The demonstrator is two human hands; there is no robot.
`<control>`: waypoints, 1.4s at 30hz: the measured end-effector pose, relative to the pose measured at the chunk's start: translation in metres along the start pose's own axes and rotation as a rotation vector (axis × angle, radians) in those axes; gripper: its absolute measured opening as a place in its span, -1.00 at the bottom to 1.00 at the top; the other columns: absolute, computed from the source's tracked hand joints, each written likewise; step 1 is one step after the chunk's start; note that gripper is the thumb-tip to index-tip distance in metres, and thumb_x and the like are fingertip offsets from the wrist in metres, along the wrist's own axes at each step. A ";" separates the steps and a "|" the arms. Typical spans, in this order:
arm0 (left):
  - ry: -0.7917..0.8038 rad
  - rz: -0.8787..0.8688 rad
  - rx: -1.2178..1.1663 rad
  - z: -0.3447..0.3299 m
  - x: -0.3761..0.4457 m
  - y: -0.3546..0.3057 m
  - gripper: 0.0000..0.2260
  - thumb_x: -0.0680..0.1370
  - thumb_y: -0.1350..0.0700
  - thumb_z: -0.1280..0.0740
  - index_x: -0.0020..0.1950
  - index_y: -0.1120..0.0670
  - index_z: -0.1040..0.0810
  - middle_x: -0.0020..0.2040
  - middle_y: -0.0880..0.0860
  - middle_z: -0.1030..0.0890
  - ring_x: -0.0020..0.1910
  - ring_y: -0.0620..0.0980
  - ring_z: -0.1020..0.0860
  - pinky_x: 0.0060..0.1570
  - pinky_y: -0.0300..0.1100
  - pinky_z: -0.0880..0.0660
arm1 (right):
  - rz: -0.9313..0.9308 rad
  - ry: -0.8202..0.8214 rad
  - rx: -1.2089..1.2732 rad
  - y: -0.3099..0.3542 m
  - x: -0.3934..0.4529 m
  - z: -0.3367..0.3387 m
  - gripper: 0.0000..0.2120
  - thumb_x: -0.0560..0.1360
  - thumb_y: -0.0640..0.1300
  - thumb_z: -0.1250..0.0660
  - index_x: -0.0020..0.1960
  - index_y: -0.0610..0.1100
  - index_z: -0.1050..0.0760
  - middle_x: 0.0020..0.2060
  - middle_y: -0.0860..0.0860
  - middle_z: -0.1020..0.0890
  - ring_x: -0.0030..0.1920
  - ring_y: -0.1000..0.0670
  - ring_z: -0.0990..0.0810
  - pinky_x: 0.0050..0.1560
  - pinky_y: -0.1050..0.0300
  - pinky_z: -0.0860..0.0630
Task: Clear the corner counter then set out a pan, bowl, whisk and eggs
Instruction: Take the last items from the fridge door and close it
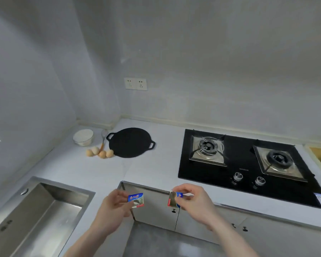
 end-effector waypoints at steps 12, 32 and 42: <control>-0.235 0.178 -0.237 0.049 0.090 0.044 -0.81 0.50 0.31 -0.49 0.06 0.27 -0.56 -0.06 0.22 -0.72 -0.23 0.05 -0.65 -0.15 -0.12 -0.60 | -0.030 0.232 -0.029 0.015 0.156 -0.063 -0.76 0.43 -0.25 -0.46 0.01 0.04 -0.68 -0.02 0.07 -0.70 -0.06 0.01 -0.73 -0.03 0.03 -0.70; -0.193 0.527 -0.159 0.107 0.323 0.118 -0.85 0.48 0.38 -0.41 0.02 0.27 -0.56 -0.01 0.25 -0.65 -0.16 0.13 -0.63 0.00 0.00 -0.64 | -0.400 0.087 -0.109 -0.050 0.342 -0.197 -0.78 0.37 -0.27 -0.41 -0.17 0.04 -0.66 -0.10 0.01 -0.73 -0.05 -0.03 -0.70 -0.08 0.08 -0.69; -0.098 0.605 -0.085 0.090 0.367 0.132 -0.82 0.48 0.36 -0.46 0.03 0.22 -0.56 0.00 0.17 -0.61 -0.12 0.09 -0.61 0.02 0.01 -0.67 | -0.616 -0.069 0.037 -0.089 0.370 -0.224 -0.73 0.48 -0.36 -0.34 0.09 -0.10 -0.60 0.12 -0.12 -0.60 0.05 -0.14 -0.65 -0.13 0.04 -0.71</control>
Point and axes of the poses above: each hand's wrist, its own x-axis towards the middle knuckle, its own z-axis out of the back of the hand, y = z × x, the point moved 8 cm from there along x, towards the middle knuckle
